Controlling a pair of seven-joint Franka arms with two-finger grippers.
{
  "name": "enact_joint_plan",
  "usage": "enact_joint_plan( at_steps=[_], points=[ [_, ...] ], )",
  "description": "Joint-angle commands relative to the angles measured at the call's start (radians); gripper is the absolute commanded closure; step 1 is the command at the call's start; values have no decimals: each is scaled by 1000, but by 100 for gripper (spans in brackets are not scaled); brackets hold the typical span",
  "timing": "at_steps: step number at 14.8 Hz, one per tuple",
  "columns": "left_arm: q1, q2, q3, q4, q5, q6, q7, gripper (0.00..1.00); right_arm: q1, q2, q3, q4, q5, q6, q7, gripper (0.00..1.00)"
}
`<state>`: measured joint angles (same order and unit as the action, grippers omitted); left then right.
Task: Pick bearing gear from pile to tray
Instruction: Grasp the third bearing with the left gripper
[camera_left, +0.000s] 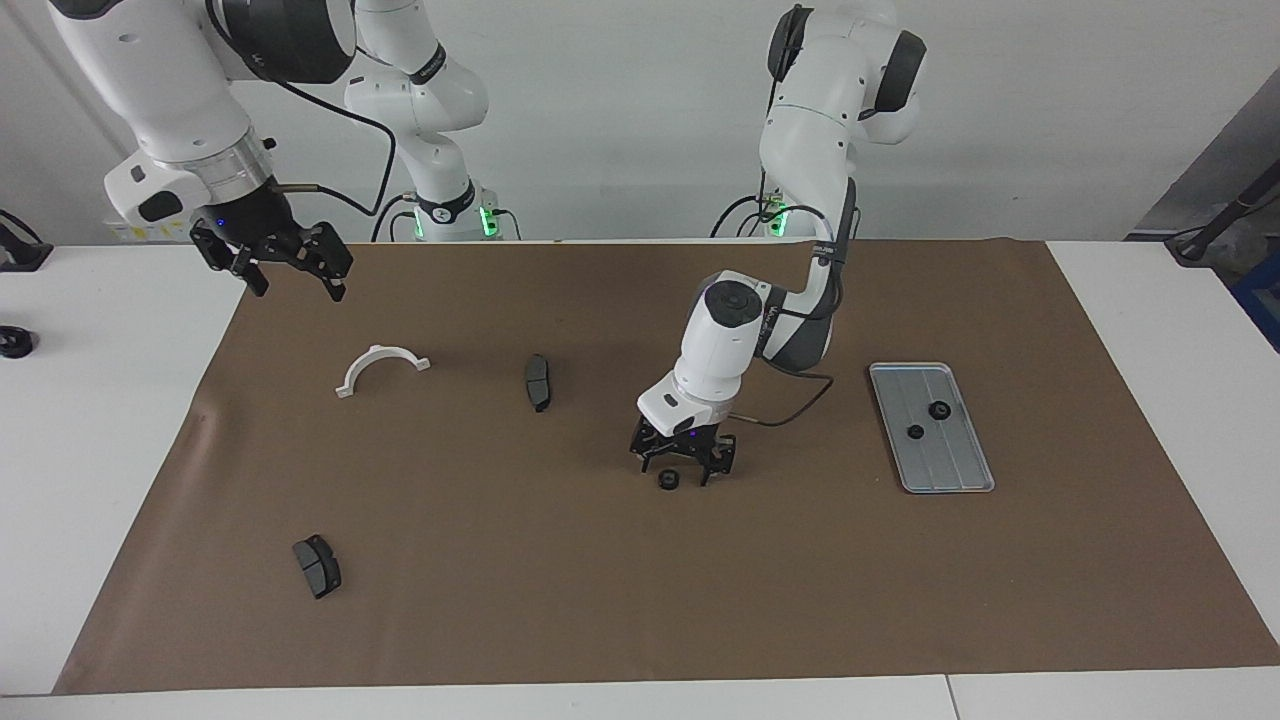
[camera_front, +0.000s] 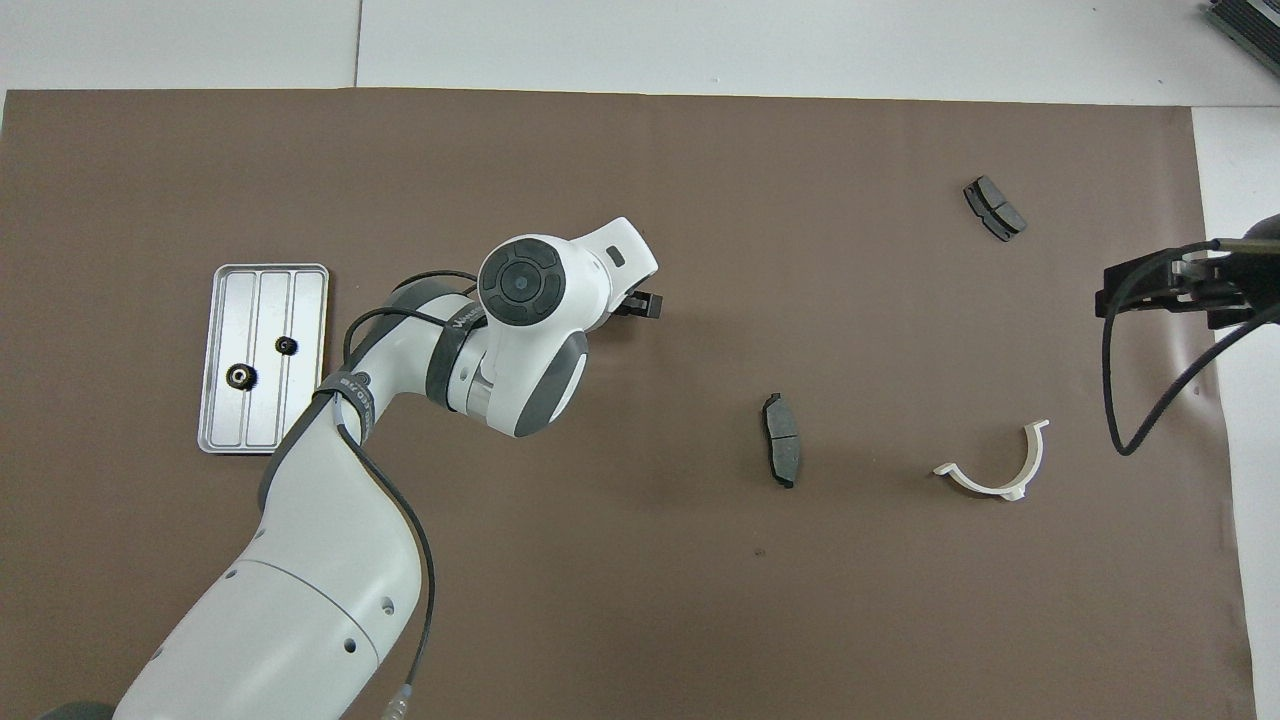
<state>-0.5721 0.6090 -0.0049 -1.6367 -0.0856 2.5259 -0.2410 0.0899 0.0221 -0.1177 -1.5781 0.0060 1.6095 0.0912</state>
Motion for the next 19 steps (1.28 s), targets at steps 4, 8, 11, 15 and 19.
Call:
enact_joint_plan(
  at_steps=[4, 8, 11, 15, 19],
  points=[
    [-15, 20, 10, 26, 13, 31, 8, 41, -10, -25, 13, -23, 19, -9, -24, 0],
    [-15, 20, 10, 26, 15, 33, 37, 56, -12, -25, 13, -23, 19, -10, -24, 0],
    [-14, 20, 10, 23, 17, 80, 92, 76, -10, -25, 13, -23, 19, -10, -24, 0],
    [-12, 5, 11, 26, 12, 62, 104, 100, -10, -27, 13, -23, 19, -10, -24, 0],
    [0, -69, 23, 21, 12, -77, 101, 100, -10, -25, 13, -23, 19, -10, -25, 0]
  ],
)
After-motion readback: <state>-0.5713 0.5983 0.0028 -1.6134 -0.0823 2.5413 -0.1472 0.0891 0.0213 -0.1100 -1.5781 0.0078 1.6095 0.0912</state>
